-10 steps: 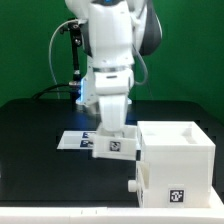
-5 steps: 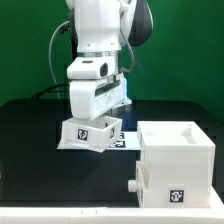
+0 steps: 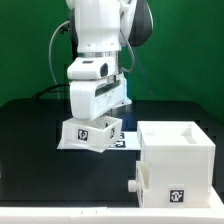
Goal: Assemble drawer
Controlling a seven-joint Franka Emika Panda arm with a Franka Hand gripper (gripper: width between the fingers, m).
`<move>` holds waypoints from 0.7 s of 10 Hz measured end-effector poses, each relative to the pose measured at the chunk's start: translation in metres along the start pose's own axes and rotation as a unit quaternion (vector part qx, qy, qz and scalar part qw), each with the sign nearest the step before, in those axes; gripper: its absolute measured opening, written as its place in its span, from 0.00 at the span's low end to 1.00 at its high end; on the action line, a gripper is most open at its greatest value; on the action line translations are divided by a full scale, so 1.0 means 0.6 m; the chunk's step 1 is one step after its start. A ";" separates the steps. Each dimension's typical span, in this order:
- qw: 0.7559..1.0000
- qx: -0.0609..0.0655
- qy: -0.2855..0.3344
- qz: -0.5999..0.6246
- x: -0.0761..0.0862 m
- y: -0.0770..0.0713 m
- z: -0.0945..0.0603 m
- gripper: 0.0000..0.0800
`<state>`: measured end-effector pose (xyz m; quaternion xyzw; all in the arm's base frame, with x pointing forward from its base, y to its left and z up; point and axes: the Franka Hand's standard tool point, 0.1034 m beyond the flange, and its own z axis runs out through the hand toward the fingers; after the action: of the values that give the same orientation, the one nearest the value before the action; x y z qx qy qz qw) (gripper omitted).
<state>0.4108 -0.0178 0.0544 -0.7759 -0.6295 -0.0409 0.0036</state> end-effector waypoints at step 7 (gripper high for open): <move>1.000 0.016 -0.007 -0.005 0.009 0.025 0.000 0.04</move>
Offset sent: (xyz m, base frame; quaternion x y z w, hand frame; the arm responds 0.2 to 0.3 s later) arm 0.0000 0.0000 0.0000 0.0000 0.0000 0.0000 1.0000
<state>0.4266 -0.0159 0.0553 -0.7730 -0.6337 -0.0260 0.0115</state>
